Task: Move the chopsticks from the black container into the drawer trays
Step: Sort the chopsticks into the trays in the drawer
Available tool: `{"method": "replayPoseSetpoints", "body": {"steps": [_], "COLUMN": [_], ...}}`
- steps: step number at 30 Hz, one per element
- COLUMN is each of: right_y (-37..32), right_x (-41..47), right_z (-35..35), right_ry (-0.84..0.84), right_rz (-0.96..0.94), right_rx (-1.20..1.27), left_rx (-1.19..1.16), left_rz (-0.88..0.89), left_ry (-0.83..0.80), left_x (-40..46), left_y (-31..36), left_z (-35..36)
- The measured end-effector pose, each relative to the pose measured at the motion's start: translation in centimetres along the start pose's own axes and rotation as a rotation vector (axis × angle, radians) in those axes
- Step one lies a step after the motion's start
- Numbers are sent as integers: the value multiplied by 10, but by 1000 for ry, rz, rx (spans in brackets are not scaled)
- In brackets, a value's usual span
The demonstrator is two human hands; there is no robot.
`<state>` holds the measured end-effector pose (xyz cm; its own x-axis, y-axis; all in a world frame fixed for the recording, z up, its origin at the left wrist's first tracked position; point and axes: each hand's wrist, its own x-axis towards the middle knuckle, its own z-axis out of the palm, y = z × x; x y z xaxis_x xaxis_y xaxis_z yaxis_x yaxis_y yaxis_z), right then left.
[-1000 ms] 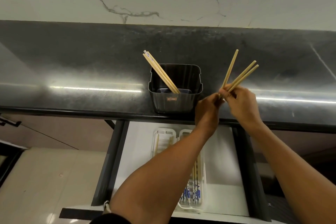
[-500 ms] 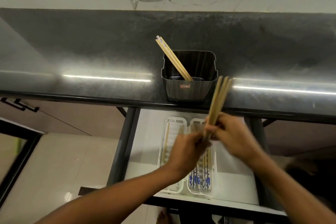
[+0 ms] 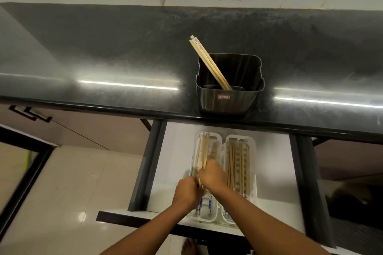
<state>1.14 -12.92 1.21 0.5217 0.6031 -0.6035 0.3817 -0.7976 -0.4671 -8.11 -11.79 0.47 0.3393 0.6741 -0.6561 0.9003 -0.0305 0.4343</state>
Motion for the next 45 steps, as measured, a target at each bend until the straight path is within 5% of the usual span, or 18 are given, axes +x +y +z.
{"method": "replayPoseSetpoints", "body": {"steps": [16,26,29,34,37,45], "right_y": [-4,-63,-102,-137,-142,-146], "right_x": [12,-62,-42,18,34,43], "right_z": [-16,-151,-202,-234,-230,-219], "right_ry": [-178,550,737,369,212,167], "right_rz": [67,-797,-840,-485,-434,-446], "right_rx": [-108,280,227,-216,-205,-188], "left_rx": [181,2,-139,-342,-397,-663], "left_rz": [61,288,333,416,464,454], "left_ry": [43,306,418,615,696,719], "left_x": [11,0,-1,-4,-7,4], "left_y": [10,21,28,53,75,121], "left_z": [17,-48,-79,-126,-148,-193]}}
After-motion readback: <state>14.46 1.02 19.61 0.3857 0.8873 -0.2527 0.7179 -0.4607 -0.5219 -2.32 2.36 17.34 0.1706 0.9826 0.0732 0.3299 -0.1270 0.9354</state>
